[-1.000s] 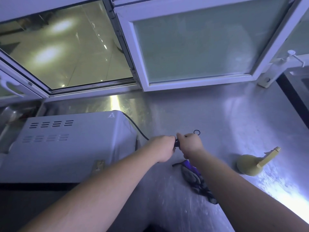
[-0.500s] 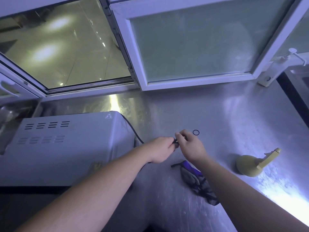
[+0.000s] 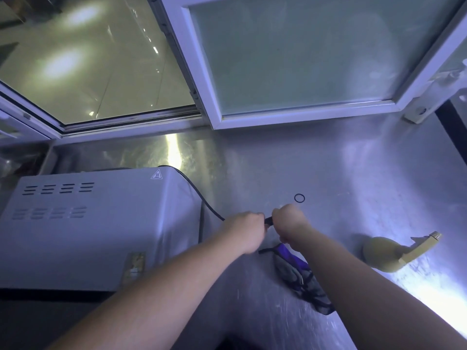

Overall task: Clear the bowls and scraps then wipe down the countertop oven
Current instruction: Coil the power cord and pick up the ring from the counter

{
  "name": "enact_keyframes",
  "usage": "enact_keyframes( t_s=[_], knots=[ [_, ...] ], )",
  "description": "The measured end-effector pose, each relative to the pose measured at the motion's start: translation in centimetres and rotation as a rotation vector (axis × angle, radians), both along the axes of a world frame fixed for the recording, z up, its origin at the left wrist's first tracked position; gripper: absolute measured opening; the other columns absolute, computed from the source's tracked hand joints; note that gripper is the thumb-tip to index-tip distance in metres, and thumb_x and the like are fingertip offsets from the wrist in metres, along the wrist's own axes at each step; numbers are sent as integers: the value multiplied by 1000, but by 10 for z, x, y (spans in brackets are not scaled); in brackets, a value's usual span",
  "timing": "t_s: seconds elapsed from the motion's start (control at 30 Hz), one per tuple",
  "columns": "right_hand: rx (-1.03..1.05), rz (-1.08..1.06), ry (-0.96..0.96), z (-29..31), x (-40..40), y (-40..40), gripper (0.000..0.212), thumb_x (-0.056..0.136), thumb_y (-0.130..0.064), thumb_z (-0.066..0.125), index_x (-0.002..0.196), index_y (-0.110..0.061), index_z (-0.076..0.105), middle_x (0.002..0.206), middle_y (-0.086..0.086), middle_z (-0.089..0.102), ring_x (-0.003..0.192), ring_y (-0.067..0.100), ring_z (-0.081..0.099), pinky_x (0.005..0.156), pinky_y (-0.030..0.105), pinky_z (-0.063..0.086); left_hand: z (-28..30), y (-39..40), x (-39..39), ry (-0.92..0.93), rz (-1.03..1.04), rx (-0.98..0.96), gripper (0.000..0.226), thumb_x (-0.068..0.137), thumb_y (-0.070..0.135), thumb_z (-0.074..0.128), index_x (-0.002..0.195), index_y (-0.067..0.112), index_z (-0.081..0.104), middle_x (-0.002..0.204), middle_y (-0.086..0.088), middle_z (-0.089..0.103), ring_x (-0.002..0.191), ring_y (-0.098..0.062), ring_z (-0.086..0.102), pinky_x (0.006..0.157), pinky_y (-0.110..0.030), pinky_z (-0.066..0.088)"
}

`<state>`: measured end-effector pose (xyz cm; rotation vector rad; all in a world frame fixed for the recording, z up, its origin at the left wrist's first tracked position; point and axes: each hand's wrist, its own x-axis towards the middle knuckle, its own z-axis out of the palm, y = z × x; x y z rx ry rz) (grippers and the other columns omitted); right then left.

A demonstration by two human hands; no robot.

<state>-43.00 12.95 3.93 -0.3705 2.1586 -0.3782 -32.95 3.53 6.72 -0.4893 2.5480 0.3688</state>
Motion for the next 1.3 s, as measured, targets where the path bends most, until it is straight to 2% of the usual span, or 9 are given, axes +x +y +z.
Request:
enact_keyframes(
  t_s=[0.1,0.2,0.33,0.43,0.57,0.77,0.97,1.07,1.3],
  knots=[
    [52,61,47,-5,-10,-6,30,97,-7,59,127,-5,56,74,1,47,62,14,43,59,24,36,-8,-3,-7,49,54,-19,36,108,43,36,103,13,55,93,-9,63,76,-32,56,62,-35,38],
    [13,146,90,-13,-21,-12,32,93,-7,65,124,-5,56,108,9,69,97,25,67,70,28,44,-18,-4,-11,126,69,7,34,108,41,36,101,12,52,91,-13,64,79,-37,62,60,-38,38],
    [-136,113,147,-46,-45,-8,25,103,-19,43,97,-2,61,92,22,61,79,34,62,63,36,49,-25,-17,-18,115,88,102,32,109,39,33,98,13,47,94,-14,65,81,-37,60,62,-38,35],
    [-31,47,267,-68,-72,11,16,102,-9,42,109,-3,55,111,25,61,104,39,64,76,36,44,-27,-28,-23,48,153,166,34,110,41,27,94,15,42,95,-14,62,86,-36,58,67,-38,35],
    [80,-21,337,-84,-105,33,26,97,-8,45,122,-8,55,123,21,57,110,39,61,79,37,42,-33,-37,-30,-4,239,205,36,110,41,25,93,14,43,98,-15,58,96,-36,59,73,-38,38],
    [96,0,343,-109,-119,27,15,93,-11,50,99,-4,62,106,23,65,83,36,56,70,34,42,-46,-44,-33,-70,271,208,37,110,43,26,95,14,43,108,-15,61,91,-33,53,75,-38,37],
    [119,60,370,-121,-115,16,6,97,-10,55,93,-5,56,102,22,64,78,33,53,69,33,43,-54,-50,-33,-87,332,235,38,109,43,25,95,14,45,98,-11,57,86,-31,52,74,-38,39],
    [113,83,342,-124,-113,13,21,99,-18,56,82,-10,46,100,20,64,76,31,53,68,35,46,-56,-51,-36,-82,382,236,40,109,43,26,95,13,46,94,-9,55,83,-29,51,73,-37,38],
    [-126,-7,323,-82,-73,6,19,93,-28,63,89,-10,61,81,8,62,77,31,56,62,34,41,-48,-53,-43,-90,470,293,40,106,36,29,77,12,43,76,-7,50,73,-31,50,60,-36,33]
  ],
)
